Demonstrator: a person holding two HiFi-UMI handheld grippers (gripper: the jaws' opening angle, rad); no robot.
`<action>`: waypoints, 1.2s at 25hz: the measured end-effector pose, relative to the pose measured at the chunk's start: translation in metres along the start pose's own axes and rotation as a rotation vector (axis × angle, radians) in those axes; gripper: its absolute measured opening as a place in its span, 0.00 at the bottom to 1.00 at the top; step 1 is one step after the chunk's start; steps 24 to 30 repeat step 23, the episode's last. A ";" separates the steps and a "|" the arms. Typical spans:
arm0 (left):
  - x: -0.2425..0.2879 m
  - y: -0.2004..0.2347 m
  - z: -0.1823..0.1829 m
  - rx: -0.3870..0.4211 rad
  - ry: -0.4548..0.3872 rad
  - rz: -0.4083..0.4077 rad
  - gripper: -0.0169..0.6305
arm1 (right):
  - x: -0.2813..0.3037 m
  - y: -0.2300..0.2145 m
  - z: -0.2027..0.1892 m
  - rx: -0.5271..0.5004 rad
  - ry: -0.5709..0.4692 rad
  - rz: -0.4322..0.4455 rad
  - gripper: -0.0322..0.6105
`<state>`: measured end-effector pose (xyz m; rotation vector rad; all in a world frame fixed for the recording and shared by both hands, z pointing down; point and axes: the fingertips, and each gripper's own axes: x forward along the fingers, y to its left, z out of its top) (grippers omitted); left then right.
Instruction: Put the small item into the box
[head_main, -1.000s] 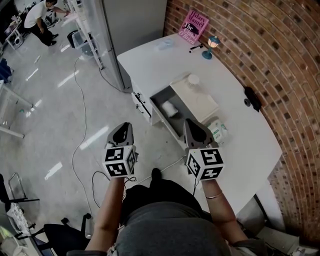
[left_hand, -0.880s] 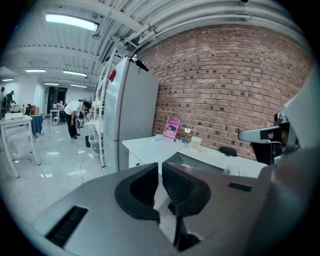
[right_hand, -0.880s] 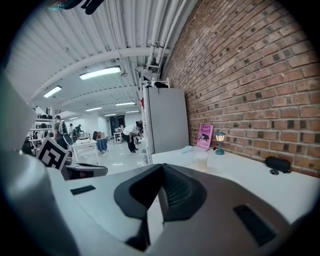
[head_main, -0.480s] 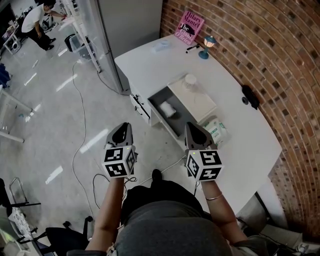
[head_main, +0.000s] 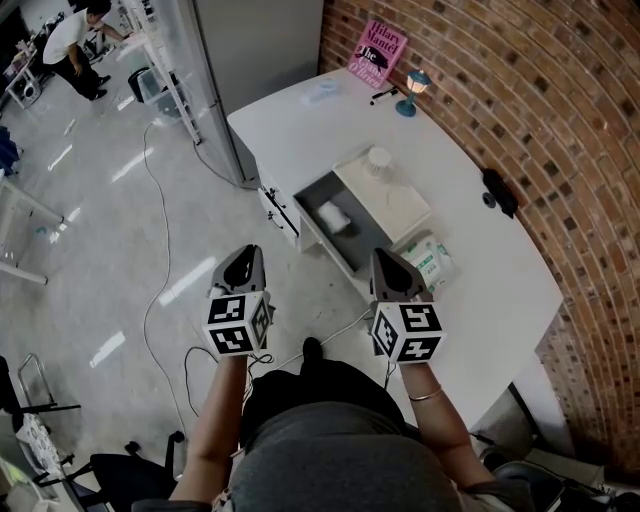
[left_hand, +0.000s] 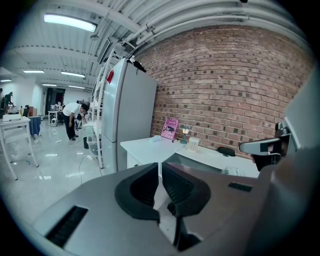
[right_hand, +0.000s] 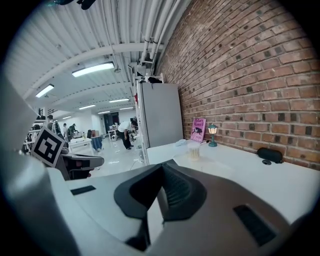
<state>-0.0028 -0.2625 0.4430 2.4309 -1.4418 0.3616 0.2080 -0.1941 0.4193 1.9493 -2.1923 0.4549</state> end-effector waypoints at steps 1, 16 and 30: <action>0.000 0.000 0.000 -0.001 0.001 0.000 0.09 | 0.000 0.000 -0.001 -0.001 0.002 0.000 0.05; -0.004 -0.002 -0.003 -0.001 0.005 0.016 0.09 | 0.010 0.004 -0.010 -0.010 0.041 0.033 0.05; 0.000 0.001 -0.005 -0.010 0.012 0.027 0.09 | 0.019 0.003 -0.015 -0.022 0.068 0.057 0.05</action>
